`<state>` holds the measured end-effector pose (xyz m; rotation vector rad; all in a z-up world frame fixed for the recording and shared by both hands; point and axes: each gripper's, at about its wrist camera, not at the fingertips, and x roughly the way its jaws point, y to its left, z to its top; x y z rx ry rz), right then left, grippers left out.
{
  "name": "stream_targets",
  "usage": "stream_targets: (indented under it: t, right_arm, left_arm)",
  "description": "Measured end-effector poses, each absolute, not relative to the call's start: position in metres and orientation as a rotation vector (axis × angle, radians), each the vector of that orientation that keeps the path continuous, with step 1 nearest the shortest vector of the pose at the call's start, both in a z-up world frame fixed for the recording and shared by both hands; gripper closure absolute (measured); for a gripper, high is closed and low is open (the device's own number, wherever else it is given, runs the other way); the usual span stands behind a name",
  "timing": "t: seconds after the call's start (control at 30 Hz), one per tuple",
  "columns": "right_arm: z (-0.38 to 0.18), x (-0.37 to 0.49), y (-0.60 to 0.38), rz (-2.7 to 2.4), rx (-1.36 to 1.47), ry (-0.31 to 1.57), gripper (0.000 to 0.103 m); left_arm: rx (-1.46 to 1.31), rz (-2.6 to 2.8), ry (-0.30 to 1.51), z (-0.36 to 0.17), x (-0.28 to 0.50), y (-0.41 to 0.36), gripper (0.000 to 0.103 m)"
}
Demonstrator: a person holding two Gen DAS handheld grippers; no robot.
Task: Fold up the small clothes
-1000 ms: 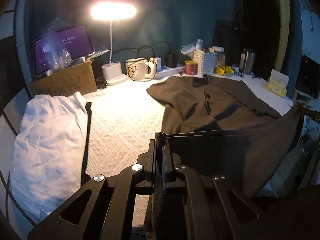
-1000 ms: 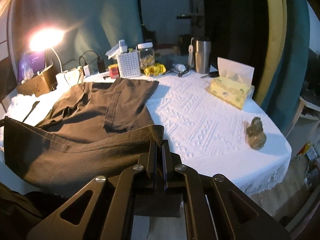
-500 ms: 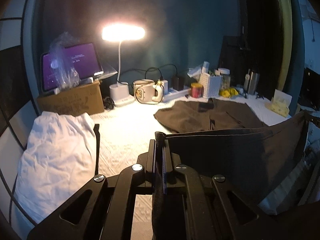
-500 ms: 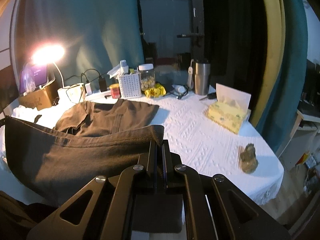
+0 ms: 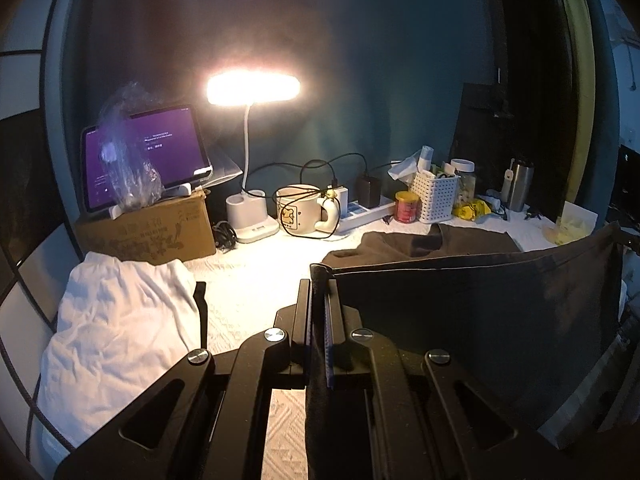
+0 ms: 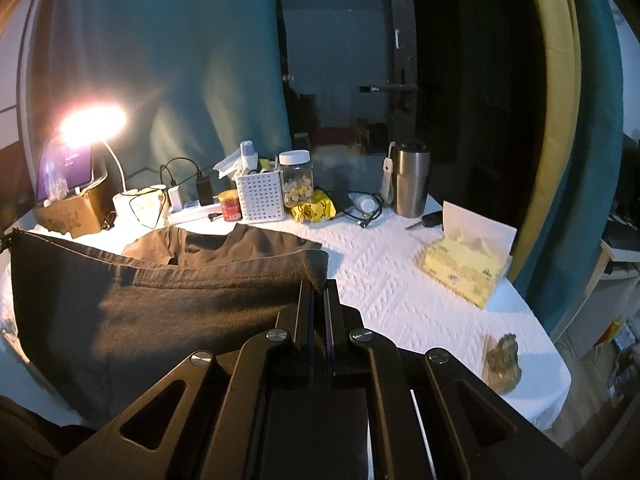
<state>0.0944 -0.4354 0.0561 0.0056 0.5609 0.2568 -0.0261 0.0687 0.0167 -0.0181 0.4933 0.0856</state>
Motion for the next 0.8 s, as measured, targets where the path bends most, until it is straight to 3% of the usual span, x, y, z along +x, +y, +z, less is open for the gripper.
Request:
stream_targets:
  t: [0.8]
  right_arm:
    - [0.055,0.176,-0.423,0.255,-0.007,0.547,0.098]
  left_arm:
    - [0.02,0.092,0.492,0.021,0.054,0.074,0.1]
